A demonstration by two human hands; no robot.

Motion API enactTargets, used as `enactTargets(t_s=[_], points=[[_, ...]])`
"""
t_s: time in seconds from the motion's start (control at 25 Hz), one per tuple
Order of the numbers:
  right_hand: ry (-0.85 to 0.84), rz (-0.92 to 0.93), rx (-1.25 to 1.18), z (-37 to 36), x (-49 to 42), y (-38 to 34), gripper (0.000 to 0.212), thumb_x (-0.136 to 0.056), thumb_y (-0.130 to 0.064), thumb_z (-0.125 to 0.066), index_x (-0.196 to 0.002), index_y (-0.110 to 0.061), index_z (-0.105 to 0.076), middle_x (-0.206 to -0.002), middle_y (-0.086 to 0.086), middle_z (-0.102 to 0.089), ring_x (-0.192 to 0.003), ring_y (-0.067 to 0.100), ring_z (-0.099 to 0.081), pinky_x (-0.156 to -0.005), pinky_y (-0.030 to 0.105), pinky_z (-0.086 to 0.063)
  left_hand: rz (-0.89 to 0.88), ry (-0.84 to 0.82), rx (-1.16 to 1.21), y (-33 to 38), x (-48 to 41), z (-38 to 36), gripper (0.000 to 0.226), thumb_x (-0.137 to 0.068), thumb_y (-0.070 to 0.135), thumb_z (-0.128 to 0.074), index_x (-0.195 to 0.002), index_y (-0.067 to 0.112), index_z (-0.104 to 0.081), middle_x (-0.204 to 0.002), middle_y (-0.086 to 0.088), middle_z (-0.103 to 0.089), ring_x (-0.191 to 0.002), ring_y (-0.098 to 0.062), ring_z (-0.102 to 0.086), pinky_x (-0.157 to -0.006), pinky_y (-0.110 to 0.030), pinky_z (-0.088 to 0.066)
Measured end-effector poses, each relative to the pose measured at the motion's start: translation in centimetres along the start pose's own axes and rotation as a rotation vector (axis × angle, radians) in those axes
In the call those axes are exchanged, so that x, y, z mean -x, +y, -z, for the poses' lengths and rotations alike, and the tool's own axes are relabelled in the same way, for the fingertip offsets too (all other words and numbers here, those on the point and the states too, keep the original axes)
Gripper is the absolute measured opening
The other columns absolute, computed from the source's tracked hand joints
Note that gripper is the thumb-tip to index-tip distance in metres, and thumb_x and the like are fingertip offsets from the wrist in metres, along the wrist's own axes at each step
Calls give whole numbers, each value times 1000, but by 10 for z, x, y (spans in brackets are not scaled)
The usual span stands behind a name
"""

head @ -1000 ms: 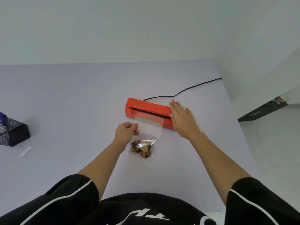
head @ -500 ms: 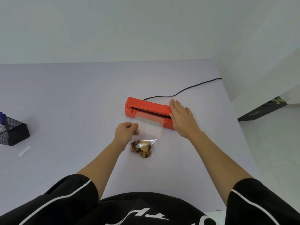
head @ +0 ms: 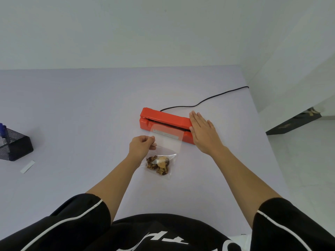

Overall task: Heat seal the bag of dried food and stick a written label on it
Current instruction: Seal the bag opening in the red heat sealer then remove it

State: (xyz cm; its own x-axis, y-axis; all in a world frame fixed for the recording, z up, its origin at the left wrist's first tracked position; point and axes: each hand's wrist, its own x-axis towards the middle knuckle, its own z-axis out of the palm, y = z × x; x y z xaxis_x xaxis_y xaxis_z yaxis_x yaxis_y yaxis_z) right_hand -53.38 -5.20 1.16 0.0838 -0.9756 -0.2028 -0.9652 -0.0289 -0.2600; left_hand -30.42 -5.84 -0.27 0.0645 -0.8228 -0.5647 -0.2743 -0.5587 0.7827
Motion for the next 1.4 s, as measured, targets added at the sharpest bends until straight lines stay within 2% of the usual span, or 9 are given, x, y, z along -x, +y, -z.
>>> enactTargets(t_s=[0.32, 0.48, 0.6, 0.76, 0.92, 1.08, 1.4], points=[[-8, -23, -10, -11, -1, 0, 56, -100, -36, -17, -147, -14, 3, -158, 1, 2, -145, 16, 4, -117, 42, -2, 3, -15, 12, -1, -4, 2, 20, -88, 25, -61, -75, 12, -68, -73, -5, -70, -67, -18, -68, -98, -44, -48], [25, -4, 96, -15, -2, 2, 70, -87, -48, 3, -147, -12, 2, -158, 3, 0, -145, 17, 0, -116, 39, -2, 20, -21, 16, -4, -7, 3, 21, -89, 25, -61, -82, 7, -69, -76, -7, -70, -67, -17, -67, -100, -41, -46], [45, -7, 136, -18, -2, 2, 74, -83, -46, 6, -147, -11, 0, -158, 5, -2, -145, 19, -4, -116, 39, -3, 24, -36, 10, -6, -9, 3, 22, -89, 24, -60, -86, 5, -70, -79, -8, -71, -67, -17, -67, -99, -38, -46], [46, -15, 159, -18, -3, 0, 73, -83, -45, 7, -147, -10, 2, -158, 5, 2, -145, 19, -2, -115, 39, 1, 20, -46, 16, -6, -13, 3, 23, -88, 23, -61, -86, 2, -71, -82, -11, -71, -67, -17, -67, -97, -43, -50], [43, -20, 177, -19, -3, -1, 66, -90, -42, 0, -147, -9, 4, -158, 7, 5, -145, 21, 2, -114, 35, 5, 30, -55, 19, -6, -14, 5, 22, -88, 25, -61, -84, 6, -70, -82, -10, -72, -68, -18, -67, -99, -44, -47], [57, -16, 180, -21, -3, -1, 73, -82, -42, 8, -147, -7, 3, -158, 8, 4, -145, 22, 2, -113, 32, 5, 23, -60, 17, -5, -14, 6, 21, -88, 24, -61, -83, 6, -71, -81, -9, -72, -70, -18, -68, -100, -43, -47], [56, -12, 208, -20, -3, -1, 74, -80, -40, 11, -147, -9, 5, -158, 7, 6, -145, 22, 3, -113, 33, 8, 27, -65, 18, -2, -12, 6, 22, -88, 25, -61, -85, 5, -71, -82, -11, -72, -69, -17, -68, -101, -43, -46]])
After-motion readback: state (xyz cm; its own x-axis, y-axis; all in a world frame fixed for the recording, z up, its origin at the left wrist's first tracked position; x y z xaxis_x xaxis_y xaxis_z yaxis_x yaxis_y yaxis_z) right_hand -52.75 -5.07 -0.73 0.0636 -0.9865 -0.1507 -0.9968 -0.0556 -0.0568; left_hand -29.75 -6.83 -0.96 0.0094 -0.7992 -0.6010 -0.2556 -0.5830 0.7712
